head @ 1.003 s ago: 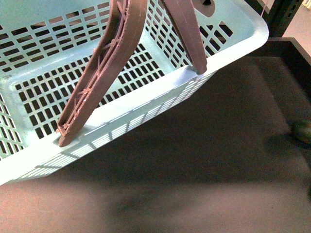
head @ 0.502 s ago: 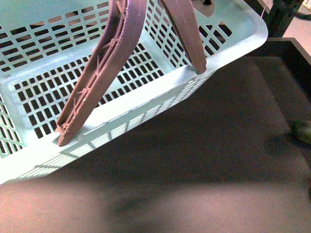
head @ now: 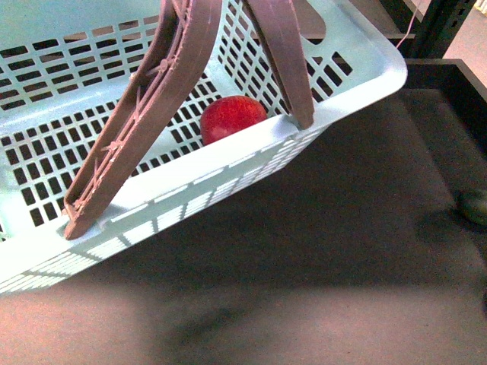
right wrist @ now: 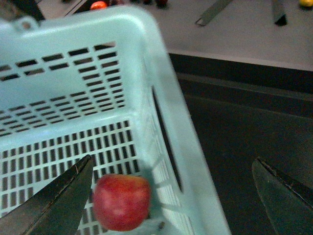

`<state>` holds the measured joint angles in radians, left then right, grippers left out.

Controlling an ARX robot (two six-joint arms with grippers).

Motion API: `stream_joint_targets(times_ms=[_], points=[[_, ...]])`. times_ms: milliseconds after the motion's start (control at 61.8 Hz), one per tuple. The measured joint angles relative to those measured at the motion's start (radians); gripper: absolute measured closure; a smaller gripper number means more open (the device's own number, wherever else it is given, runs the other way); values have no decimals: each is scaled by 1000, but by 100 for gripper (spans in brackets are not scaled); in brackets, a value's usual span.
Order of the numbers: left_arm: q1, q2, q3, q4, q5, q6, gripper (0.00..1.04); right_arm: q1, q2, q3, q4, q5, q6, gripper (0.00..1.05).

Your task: Pick apple with right arm and hold basket with left

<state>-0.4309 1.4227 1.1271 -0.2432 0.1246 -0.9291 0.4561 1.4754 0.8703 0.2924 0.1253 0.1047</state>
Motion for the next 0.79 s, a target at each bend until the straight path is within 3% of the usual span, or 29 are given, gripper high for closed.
stream_joint_targets(times_ms=[146,210,324,405,550,680,793], points=[[2,0,0,0,-11,5,89,-108,-224,-177,72,117,-47,9],[2,0,0,0,-5,4,89,-138,-272,-263,212,176,-65,17],[-1,0,0,0,0,3,89,-178,-333,-390,376,143,-80,34],[-1,0,0,0,5,0,89,-205,-373,-460,397,116,-89,46],[0,0,0,0,-9,2,89,-274,-493,-602,411,48,-98,81],[0,0,0,0,-5,2,89,-306,-557,-660,407,23,-98,102],[0,0,0,0,-1,1,89,-328,-609,-698,393,-2,-101,103]])
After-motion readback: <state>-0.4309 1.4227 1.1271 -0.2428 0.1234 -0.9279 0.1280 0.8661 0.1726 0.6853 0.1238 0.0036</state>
